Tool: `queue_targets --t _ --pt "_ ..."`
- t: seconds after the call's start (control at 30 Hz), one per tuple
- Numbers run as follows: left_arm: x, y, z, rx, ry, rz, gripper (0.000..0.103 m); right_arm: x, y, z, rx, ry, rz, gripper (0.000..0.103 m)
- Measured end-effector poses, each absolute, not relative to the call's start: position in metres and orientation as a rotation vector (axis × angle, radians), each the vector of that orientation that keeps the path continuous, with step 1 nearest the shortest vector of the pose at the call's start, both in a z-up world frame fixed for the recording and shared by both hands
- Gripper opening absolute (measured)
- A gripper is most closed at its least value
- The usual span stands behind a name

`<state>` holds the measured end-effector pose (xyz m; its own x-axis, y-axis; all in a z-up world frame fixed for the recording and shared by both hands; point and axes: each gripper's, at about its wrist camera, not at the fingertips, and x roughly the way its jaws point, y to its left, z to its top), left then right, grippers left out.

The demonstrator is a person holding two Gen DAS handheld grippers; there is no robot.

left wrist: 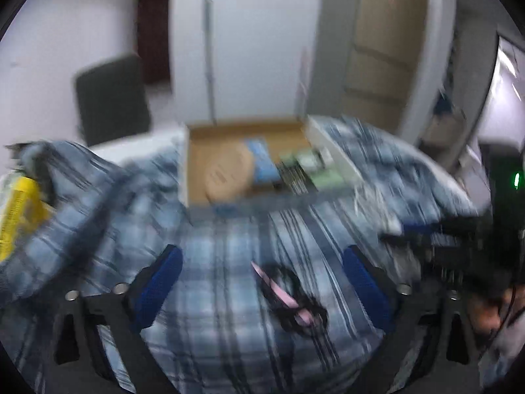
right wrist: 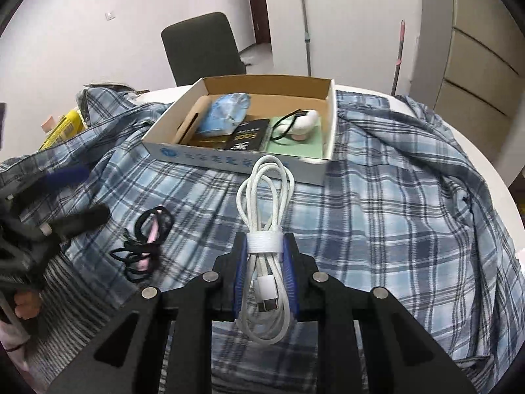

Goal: Organize soft objects
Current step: 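Grasp the black hair ties with the left tool while the right tool holds the cable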

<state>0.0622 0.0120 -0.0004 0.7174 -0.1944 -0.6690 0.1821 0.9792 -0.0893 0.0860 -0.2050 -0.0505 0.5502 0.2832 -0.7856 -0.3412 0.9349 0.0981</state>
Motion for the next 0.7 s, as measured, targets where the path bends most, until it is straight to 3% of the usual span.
queue_targets --t 0.23,0.4,0.57,0.6,0.67,0.7 --pt "0.069 -0.023 -0.04 0.14 1.01 -0.4 0.095 0.091 -0.213 -0.062 -0.022 0.935 0.397 0.02" --pt "0.047 -0.041 -0.047 0.374 1.043 -0.486 0.095 0.088 -0.213 -0.06 -0.02 0.924 0.414 0.02" --pt "0.057 -0.038 -0.056 0.388 1.077 -0.448 0.094 0.084 -0.212 -0.057 -0.028 0.904 0.424 0.02" --pt "0.061 -0.038 -0.059 0.392 1.085 -0.437 0.092 0.083 -0.211 -0.057 -0.03 0.898 0.424 0.02" --pt "0.069 -0.036 -0.063 0.379 1.105 -0.421 0.073 0.081 -0.211 -0.056 -0.033 0.884 0.427 0.02" --pt "0.073 -0.035 -0.064 0.367 1.111 -0.417 0.069 0.08 -0.21 -0.056 -0.033 0.878 0.429 0.02"
